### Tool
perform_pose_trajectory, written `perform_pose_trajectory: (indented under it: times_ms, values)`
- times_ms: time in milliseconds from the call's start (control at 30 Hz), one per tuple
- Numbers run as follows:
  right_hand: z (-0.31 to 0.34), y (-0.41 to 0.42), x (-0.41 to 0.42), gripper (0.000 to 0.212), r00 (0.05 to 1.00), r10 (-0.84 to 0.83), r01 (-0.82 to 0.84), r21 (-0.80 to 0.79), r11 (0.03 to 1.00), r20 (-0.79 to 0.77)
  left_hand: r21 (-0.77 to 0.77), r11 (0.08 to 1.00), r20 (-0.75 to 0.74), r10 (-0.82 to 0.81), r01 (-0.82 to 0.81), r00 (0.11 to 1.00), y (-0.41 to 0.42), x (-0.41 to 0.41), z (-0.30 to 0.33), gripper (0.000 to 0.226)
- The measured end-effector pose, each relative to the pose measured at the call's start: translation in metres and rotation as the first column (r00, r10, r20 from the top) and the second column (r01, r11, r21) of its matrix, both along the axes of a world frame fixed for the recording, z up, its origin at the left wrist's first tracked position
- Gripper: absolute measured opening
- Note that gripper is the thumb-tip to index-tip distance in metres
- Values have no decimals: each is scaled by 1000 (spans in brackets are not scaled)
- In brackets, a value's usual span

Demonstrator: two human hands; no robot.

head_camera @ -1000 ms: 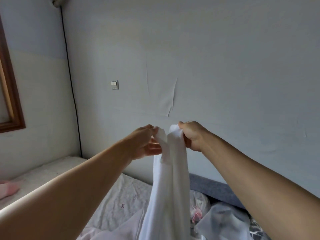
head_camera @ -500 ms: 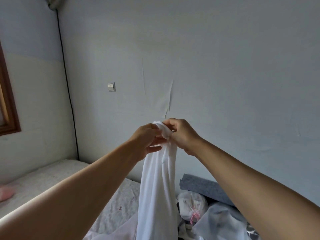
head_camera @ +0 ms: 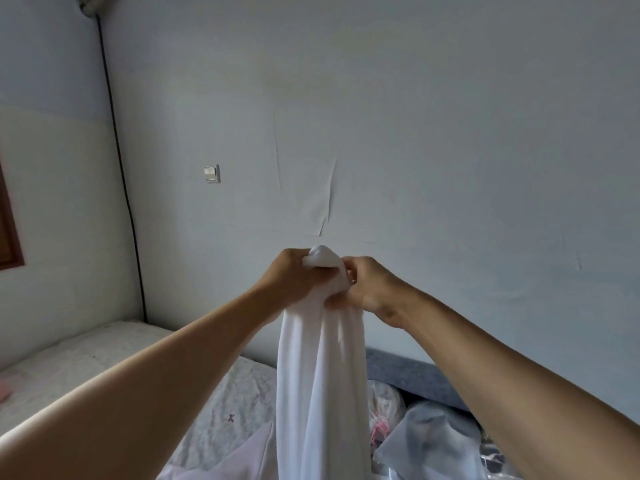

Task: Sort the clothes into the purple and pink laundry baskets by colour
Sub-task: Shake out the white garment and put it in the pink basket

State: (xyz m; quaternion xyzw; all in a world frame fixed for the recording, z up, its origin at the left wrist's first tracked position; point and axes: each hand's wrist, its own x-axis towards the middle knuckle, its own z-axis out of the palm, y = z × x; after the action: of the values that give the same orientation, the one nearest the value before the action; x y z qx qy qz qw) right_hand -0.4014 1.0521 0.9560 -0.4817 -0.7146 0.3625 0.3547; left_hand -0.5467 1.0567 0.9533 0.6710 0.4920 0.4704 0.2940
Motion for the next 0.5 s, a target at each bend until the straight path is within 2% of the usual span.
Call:
perform_pose_trajectory:
  times_ms: [100,200,267,400,500]
  values:
    - [-4,-4,12,12,964,-39,60,-70,996,262,76,985,-80,158,-152,984,6,7,-2,20]
    - [-1,-9,26,23,947,54,35,-266,963,318,137,984,-166,140,-117,976,8,7,-2,28]
    - [-4,-9,27,27,932,107,12,-325,946,346,162,981,-212,139,-105,967,7,8,-4,32]
    - [-15,-6,31,16,973,43,30,-311,950,225,265,950,-370,259,-165,892,7,-1,-4,39]
    - [-25,1,44,22,998,52,-37,-315,948,37,266,947,-449,285,-177,847,7,-17,-3,36]
